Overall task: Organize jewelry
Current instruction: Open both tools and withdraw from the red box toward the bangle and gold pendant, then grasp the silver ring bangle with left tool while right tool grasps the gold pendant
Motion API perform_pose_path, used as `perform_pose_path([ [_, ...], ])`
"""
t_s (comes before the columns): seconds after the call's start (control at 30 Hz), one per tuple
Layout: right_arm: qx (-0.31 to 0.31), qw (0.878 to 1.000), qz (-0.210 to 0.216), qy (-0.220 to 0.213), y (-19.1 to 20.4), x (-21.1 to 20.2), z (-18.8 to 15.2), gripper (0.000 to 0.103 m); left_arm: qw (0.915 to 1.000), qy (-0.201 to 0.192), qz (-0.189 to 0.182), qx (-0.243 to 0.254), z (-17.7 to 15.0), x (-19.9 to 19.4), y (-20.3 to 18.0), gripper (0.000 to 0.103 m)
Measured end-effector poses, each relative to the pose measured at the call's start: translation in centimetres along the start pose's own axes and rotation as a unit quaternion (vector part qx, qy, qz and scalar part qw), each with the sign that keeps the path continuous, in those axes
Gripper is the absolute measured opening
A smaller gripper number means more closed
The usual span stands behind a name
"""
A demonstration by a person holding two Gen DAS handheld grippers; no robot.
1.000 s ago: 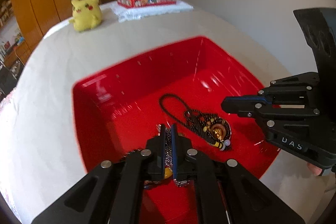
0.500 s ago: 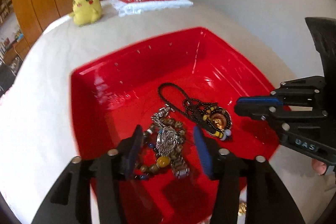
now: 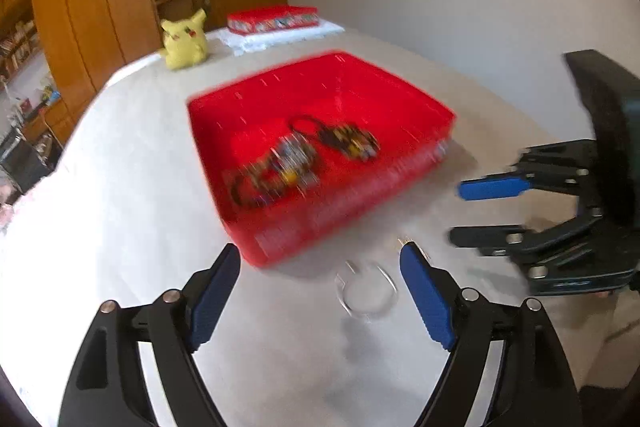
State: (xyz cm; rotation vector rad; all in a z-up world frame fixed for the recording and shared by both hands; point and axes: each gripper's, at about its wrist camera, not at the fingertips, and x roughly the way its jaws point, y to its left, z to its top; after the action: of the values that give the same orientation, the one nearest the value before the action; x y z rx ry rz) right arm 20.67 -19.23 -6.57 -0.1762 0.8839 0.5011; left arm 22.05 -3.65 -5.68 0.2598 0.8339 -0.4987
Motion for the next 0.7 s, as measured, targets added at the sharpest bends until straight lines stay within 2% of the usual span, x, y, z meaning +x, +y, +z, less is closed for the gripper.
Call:
perform_pose_path([
  [0.1, 0.013, 1.000, 0.011, 0.019, 0.7, 1.7, -1.2, 0.041, 0.9999, 0.011, -0.010, 0.004, -1.9, 0.6, -1.2, 0.082],
  [0.2, 0.010, 0.999, 0.012, 0.033, 1.3, 3.0, -1.3, 0.041, 0.9993, 0.024, -0.026, -0.014, -3.5, 1.6, -1.3, 0.082],
  [0.43, 0.003, 0.999, 0.000, 0.036, 1.6, 4.8, -0.8, 0.039, 0.9988, 0.028, -0.029, -0.030, -4.3, 2.5, -0.9, 0.082],
  [0.53, -0.009, 0.999, -0.010, 0.034, 1.9, 5.2, -0.9, 0.032, 0.9986, 0.031, -0.029, -0.030, -4.5, 2.8, -0.9, 0.082],
  [0.6, -0.017, 0.999, -0.017, 0.034, 1.9, 5.2, -1.1, 0.018, 0.9984, 0.033, -0.030, -0.035, -4.5, 3.2, -0.8, 0.082],
  [0.7, -0.019, 0.999, -0.014, 0.037, 1.6, 5.1, -1.3, 0.018, 0.9982, 0.036, -0.031, -0.038, -4.5, 3.5, -0.7, 0.082],
])
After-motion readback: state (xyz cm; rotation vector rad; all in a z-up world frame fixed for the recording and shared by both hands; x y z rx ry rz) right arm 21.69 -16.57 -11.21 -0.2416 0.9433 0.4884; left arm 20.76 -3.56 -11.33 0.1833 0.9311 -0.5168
